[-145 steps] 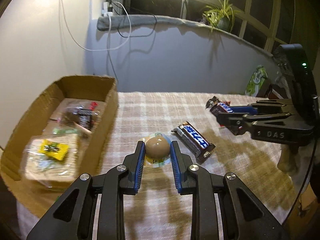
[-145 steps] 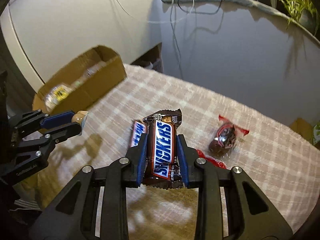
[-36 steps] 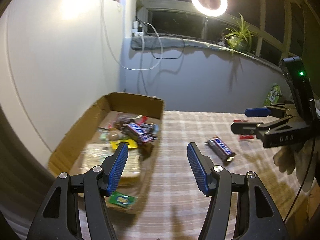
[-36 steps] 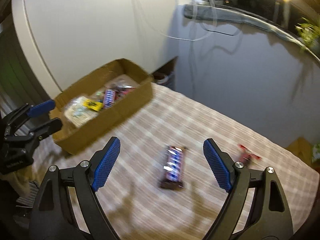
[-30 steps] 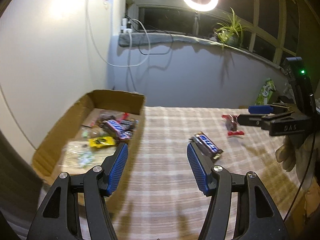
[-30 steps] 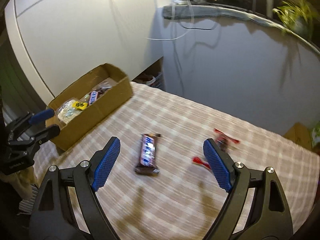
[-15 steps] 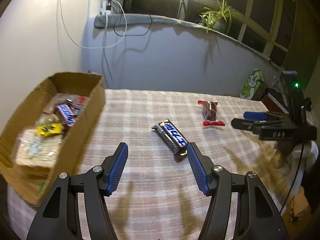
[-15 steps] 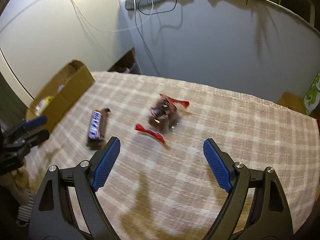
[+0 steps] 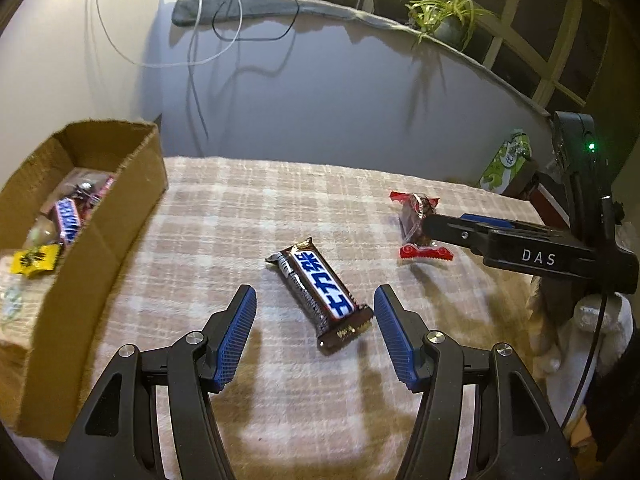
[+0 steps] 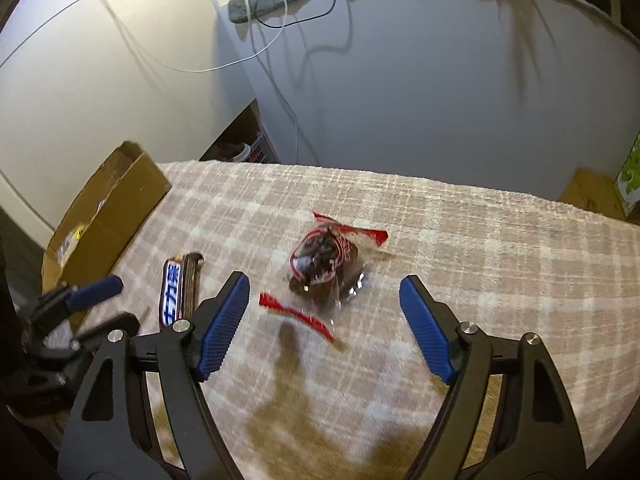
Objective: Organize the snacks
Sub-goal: 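Grasp the Snickers bar with the left gripper while the right grasps the red candy bag, then carry the Snickers bar with the left gripper over the box while the right carries the red bag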
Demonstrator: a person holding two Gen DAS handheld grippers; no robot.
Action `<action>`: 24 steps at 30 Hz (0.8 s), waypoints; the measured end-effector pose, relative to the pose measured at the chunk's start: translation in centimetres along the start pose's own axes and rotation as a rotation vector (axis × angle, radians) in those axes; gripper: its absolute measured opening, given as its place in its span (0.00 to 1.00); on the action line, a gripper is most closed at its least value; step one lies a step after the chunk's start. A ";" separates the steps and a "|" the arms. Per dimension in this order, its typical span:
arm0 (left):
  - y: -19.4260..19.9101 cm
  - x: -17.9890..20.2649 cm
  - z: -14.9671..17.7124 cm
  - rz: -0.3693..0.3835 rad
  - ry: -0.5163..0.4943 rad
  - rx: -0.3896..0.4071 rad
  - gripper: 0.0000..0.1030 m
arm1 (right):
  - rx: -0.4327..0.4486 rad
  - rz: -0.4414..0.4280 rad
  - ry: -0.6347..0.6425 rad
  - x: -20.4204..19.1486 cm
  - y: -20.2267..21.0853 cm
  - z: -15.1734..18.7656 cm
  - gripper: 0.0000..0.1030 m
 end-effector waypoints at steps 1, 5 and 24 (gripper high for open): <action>-0.5 -0.1 0.0 0.001 0.013 -0.008 0.59 | -0.007 -0.007 -0.011 -0.1 -0.3 -0.1 0.79; -1.7 0.2 -0.2 0.004 0.026 -0.027 0.59 | -0.035 -0.015 -0.043 -0.4 -1.5 -0.6 0.78; -3.1 -0.5 0.7 -0.076 -0.017 -0.048 0.26 | -0.076 0.072 0.074 -1.1 -2.9 -0.1 0.34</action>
Point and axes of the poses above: each gripper's, at about its wrist camera, not at the fingertips, and y roughly against the way its jaws point, x to its right, z to its underside, the point moved 8 cm from there along -y, roughly the way its jaws point, and after that the axes turned 8 degrees about z, right-handed, at the moved point
